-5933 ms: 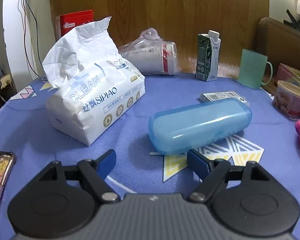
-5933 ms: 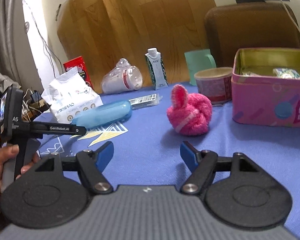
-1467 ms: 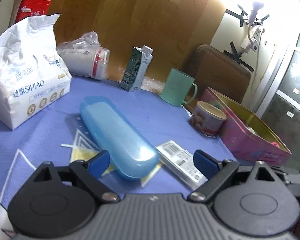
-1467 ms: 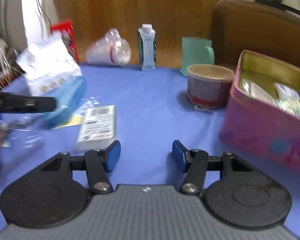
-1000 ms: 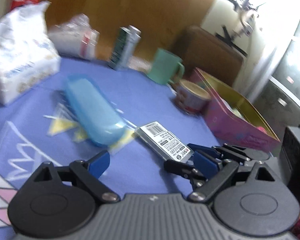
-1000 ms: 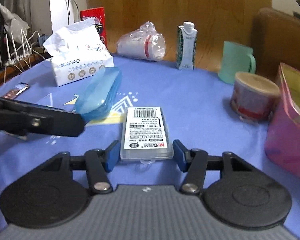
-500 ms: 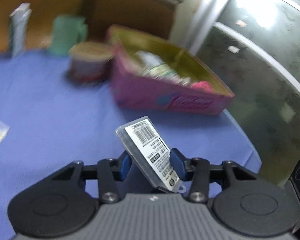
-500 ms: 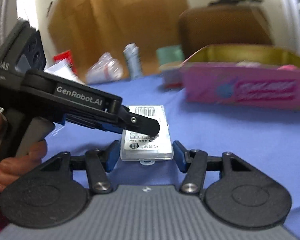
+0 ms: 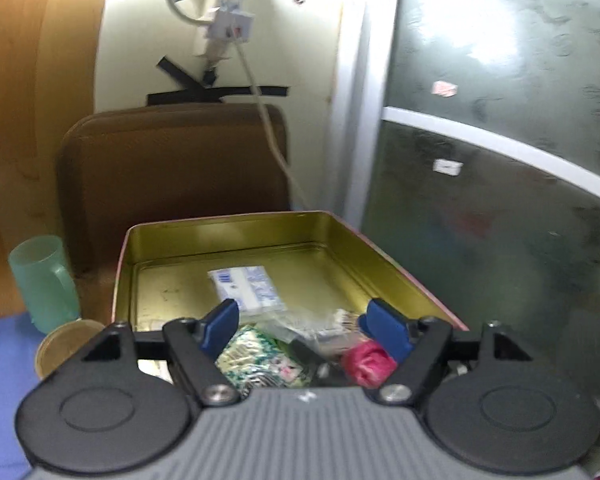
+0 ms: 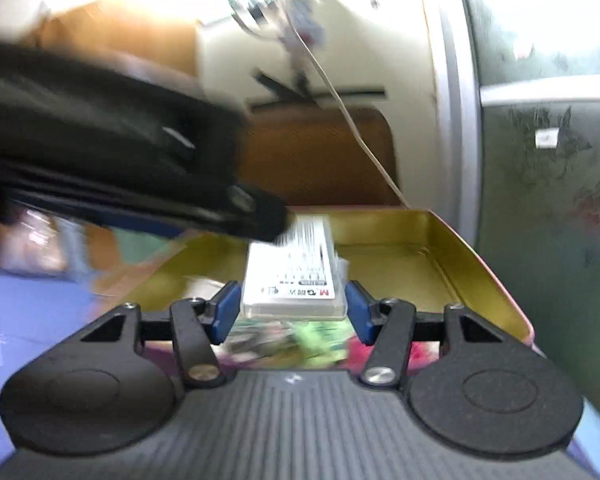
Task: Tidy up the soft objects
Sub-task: 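Carry the card package into the pink tin and open the right tool, then grasp the light-blue glasses case with the right tool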
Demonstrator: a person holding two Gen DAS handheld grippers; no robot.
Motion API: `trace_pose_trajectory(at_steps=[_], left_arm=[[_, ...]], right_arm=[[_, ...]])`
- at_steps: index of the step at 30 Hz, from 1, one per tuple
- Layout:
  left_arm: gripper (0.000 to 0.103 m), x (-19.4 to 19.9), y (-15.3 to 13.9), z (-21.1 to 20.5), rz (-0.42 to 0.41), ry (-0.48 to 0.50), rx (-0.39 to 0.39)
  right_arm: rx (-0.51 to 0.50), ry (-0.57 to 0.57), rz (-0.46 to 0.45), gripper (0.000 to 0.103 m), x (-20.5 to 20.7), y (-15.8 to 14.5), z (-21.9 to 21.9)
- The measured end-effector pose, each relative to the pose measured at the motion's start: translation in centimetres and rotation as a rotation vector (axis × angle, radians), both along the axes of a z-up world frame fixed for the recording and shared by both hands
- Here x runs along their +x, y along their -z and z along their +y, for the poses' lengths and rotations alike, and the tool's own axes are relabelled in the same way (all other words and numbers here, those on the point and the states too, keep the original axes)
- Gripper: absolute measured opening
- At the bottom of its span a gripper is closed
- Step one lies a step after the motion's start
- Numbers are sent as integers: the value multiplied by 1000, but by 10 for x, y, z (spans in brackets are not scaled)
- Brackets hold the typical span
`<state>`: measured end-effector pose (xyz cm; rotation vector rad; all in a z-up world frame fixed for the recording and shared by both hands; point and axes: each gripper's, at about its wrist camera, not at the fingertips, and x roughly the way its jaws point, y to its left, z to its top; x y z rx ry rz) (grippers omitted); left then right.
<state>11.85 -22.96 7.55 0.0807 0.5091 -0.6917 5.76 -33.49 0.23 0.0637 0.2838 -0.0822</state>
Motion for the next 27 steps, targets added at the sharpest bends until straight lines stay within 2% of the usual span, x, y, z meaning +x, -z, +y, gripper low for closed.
trace_pose_trajectory(at_steps=[2, 4, 11, 16, 18, 20, 23, 27], left_arm=[[73, 1, 8, 8, 29, -13, -11], [75, -1, 15, 21, 38, -25, -17], [79, -32, 39, 83, 50, -40, -28], [83, -65, 58, 152, 75, -73, -35], [85, -79, 64, 188, 91, -122, -32], [91, -92, 67, 226, 88, -191, -30], [95, -110, 68, 286, 41, -363, -22], [95, -116, 68, 358, 67, -569, -70]], right_arm=[[-18, 46, 26, 61, 20, 7, -12], [11, 73, 49, 61, 22, 10, -21], [151, 52, -72, 61, -50, 7, -25], [232, -50, -80, 61, -76, 9, 10], [231, -121, -32, 63, -63, 13, 30], [210, -200, 17, 65, -49, 14, 57], [203, -339, 71, 72, -33, 14, 103], [158, -557, 131, 86, -15, 12, 180]])
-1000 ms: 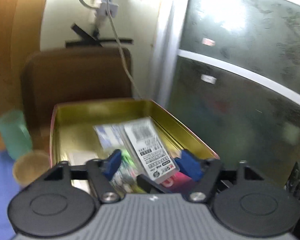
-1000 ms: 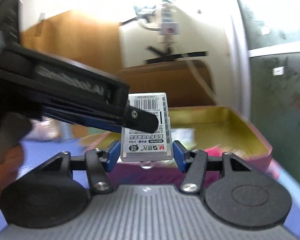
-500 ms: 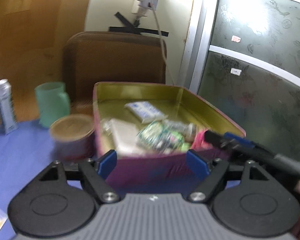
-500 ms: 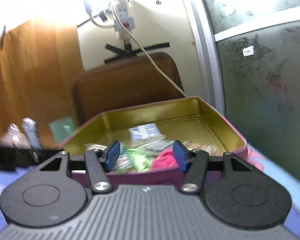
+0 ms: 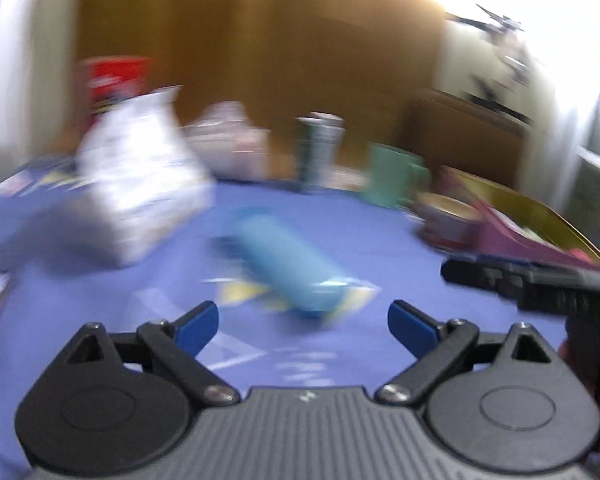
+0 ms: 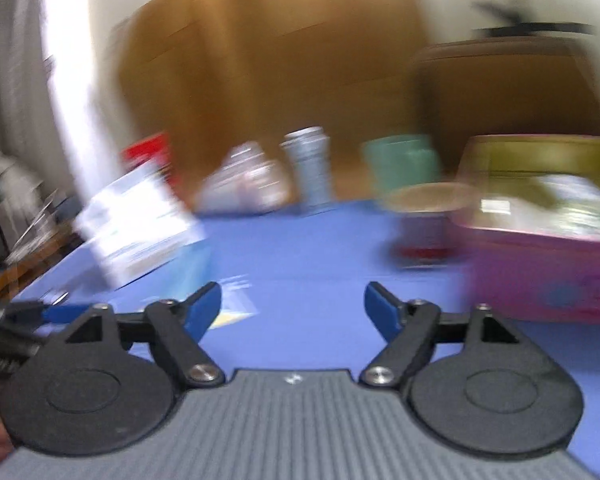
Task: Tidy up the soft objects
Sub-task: 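Grasp the light-blue glasses case with the right tool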
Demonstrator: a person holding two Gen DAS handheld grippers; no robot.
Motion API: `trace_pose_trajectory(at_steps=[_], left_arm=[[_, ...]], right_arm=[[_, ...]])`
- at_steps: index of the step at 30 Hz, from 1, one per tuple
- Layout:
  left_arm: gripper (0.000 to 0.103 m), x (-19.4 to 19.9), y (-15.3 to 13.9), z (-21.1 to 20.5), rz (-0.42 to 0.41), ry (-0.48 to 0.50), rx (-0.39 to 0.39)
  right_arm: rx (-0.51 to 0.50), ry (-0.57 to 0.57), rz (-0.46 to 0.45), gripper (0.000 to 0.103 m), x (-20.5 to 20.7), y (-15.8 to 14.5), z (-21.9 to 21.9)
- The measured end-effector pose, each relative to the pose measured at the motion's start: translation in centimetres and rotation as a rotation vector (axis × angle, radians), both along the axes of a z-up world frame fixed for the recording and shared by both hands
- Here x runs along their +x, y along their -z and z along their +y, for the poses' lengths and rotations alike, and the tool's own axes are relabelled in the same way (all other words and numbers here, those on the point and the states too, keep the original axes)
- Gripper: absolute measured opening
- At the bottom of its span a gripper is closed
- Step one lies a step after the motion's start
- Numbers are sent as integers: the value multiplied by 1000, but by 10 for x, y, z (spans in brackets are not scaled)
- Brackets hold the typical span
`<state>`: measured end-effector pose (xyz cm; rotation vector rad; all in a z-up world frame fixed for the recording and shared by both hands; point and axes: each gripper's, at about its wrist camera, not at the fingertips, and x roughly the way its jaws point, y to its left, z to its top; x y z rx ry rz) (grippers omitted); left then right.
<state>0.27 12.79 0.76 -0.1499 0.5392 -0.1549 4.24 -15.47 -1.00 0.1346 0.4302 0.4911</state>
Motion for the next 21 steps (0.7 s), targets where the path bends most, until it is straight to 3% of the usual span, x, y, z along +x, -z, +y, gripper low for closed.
trace_pose_trajectory(at_steps=[3, 7, 8, 9, 10, 15, 21], left_arm=[[95, 0, 0, 31, 18, -94, -31], [95, 2, 3, 51, 52, -128, -76], [95, 4, 3, 52, 60, -126, -89], [95, 6, 4, 50, 67, -123, -97], [95, 9, 5, 49, 76, -116, -106], [95, 25, 16, 27, 132, -35, -147], [96, 44, 18, -41, 186, 189, -153]], right_arm=[[-72, -117, 2, 89, 14, 4, 59], [-159, -154, 55, 88, 43, 17, 115], [-189, -148, 67, 79, 51, 22, 123], [-216, -141, 83, 55, 56, 26, 128], [-236, -140, 128, 55, 62, 29, 131], [-238, -112, 120, 55, 39, 26, 101], [-211, -9, 96, 55, -18, 24, 31]])
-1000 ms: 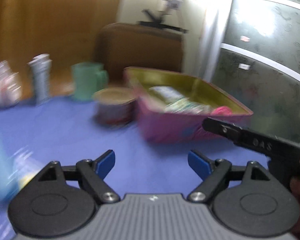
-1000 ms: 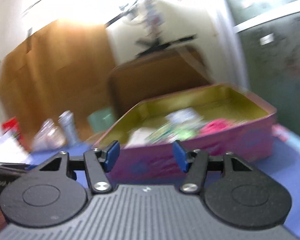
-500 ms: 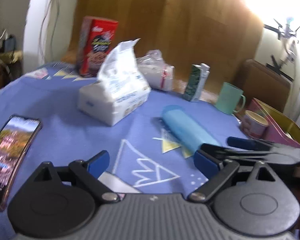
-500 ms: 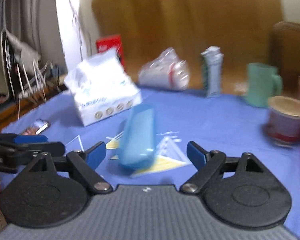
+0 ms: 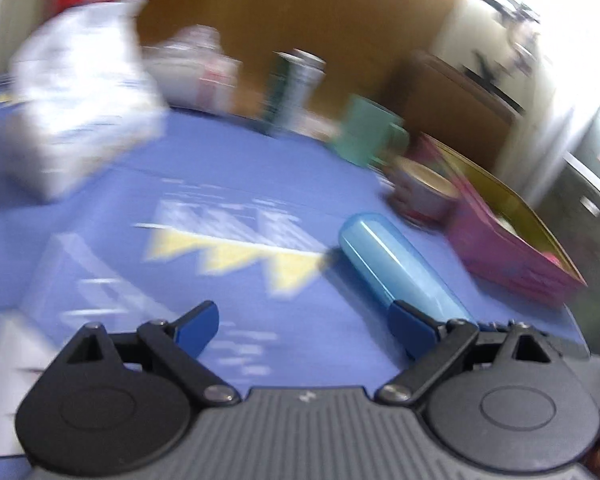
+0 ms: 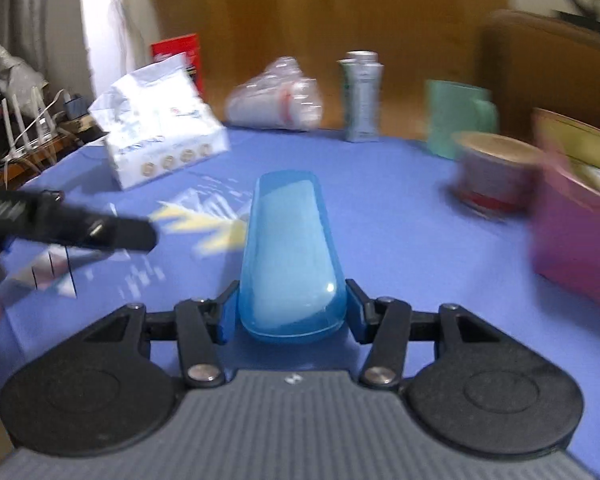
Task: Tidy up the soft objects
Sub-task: 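Grasp the light-blue glasses case with the right tool, then carry the glasses case into the pink tin and open the right tool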
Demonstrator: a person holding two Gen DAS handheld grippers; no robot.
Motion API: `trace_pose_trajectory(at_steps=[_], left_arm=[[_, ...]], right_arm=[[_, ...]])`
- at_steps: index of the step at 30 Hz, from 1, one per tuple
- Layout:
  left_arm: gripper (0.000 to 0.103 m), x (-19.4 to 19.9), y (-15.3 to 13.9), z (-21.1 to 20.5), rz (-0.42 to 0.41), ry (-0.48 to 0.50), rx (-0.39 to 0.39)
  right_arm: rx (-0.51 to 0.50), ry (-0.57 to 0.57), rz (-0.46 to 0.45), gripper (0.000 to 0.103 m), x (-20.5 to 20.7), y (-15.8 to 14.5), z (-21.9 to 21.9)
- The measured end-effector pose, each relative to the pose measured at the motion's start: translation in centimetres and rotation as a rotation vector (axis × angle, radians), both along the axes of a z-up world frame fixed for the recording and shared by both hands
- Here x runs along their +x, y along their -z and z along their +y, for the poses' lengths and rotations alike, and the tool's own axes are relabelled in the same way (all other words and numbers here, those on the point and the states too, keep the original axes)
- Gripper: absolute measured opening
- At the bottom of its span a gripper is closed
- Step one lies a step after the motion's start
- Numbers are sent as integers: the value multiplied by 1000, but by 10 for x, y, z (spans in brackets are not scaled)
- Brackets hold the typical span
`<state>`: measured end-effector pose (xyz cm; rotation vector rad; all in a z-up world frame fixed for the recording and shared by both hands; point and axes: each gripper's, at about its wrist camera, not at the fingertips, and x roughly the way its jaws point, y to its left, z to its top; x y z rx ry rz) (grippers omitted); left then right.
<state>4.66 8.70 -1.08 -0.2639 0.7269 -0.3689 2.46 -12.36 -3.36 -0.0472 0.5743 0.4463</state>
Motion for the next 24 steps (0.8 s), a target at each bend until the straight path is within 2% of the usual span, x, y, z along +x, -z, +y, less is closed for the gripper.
trace_pose_trajectory(at_steps=[6, 9, 11, 13, 15, 16, 17, 20, 24], left_arm=[[97, 14, -1, -92, 53, 249, -8], [97, 17, 1, -135, 84, 347, 6], [97, 18, 3, -156, 107, 383, 10], [97, 20, 3, -172, 120, 402, 15], [92, 19, 5, -185, 134, 431, 11], [83, 18, 5, -191, 120, 445, 18], [78, 17, 4, -195, 115, 472, 21], [76, 16, -2, -196, 113, 472, 13], [72, 10, -39, -191, -2, 501, -26]], right_arm=[[24, 246, -53, 55, -62, 6, -67], [47, 316, -65, 56, -79, 7, -86], [63, 332, -71, 61, -84, 8, -92], [70, 324, -80, 61, -87, 10, -95], [49, 313, -93, 61, -88, 11, -93], [38, 309, -102, 61, -89, 12, -92], [27, 303, -113, 55, -89, 14, -90], [10, 298, -145, 55, -91, 16, -86], [61, 301, -218, 55, -109, -1, -100]])
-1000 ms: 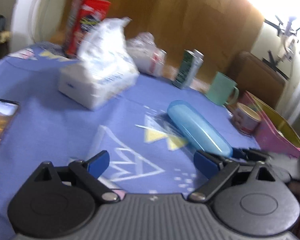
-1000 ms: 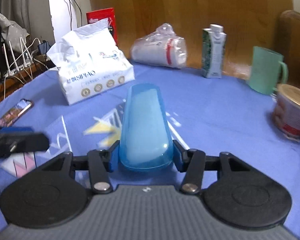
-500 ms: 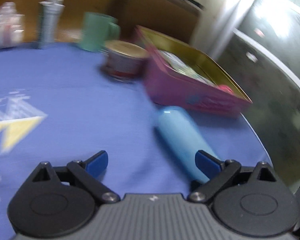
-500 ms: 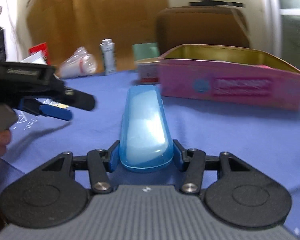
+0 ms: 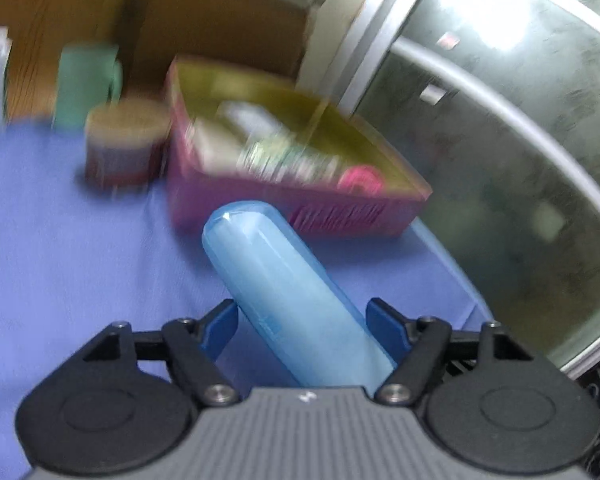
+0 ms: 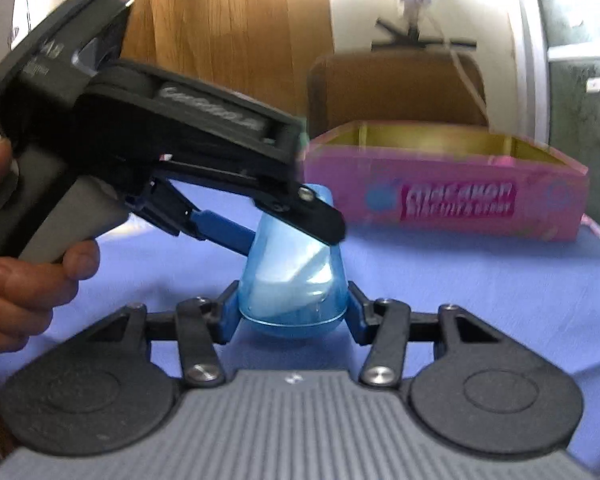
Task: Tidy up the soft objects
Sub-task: 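Carry the glasses case into the pink tin and open the right tool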
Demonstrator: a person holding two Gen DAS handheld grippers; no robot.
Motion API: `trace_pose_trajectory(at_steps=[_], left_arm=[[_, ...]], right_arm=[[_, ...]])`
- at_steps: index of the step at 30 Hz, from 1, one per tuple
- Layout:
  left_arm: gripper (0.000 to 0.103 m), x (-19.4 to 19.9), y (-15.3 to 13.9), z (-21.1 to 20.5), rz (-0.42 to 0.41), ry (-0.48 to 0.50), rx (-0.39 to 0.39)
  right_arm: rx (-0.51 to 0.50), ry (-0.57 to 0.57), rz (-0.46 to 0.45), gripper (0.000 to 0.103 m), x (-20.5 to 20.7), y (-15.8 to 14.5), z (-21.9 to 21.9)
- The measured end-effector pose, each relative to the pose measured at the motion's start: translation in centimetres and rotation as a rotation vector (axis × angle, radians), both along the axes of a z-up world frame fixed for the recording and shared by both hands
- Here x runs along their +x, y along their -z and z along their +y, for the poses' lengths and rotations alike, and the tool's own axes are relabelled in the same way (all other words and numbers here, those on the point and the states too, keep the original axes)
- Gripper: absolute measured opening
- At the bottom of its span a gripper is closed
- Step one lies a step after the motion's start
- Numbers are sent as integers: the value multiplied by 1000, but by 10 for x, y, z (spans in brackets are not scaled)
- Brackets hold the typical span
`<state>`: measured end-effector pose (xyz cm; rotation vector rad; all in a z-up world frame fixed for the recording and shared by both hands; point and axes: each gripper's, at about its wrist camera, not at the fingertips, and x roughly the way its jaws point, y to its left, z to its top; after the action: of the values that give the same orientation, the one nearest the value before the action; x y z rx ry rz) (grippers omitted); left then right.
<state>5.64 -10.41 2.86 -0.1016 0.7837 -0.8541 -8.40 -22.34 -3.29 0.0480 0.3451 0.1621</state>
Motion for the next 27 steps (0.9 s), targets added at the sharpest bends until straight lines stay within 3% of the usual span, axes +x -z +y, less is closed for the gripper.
trace_pose_trajectory(at_steps=[3, 7, 11, 14, 17, 19, 24, 27], left_arm=[[72, 12, -26, -18, -100, -1, 11], [72, 58, -45, -55, -164, -32, 47], [76, 111, -43, -91, -199, -60, 111], [85, 142, -29, -107, -212, -115, 177], [85, 155, -14, -114, -206, -171, 223], [85, 151, -11, -106, -193, -180, 196], [86, 122, -15, -71, -204, -200, 98], [87, 100, -18, -52, -219, -227, 92]], right_arm=[[27, 16, -82, 55, 6, -22, -9], [54, 85, -141, 55, 50, -47, -20], [149, 131, -94, 55, 116, -63, -40], [141, 176, -54, 56, 161, -63, -45], [129, 209, 2, 61, 185, -47, -48], [151, 233, 8, 61, 188, -42, -53], [164, 212, -86, 61, 149, -45, -54], [181, 216, -124, 61, 124, -43, -56]])
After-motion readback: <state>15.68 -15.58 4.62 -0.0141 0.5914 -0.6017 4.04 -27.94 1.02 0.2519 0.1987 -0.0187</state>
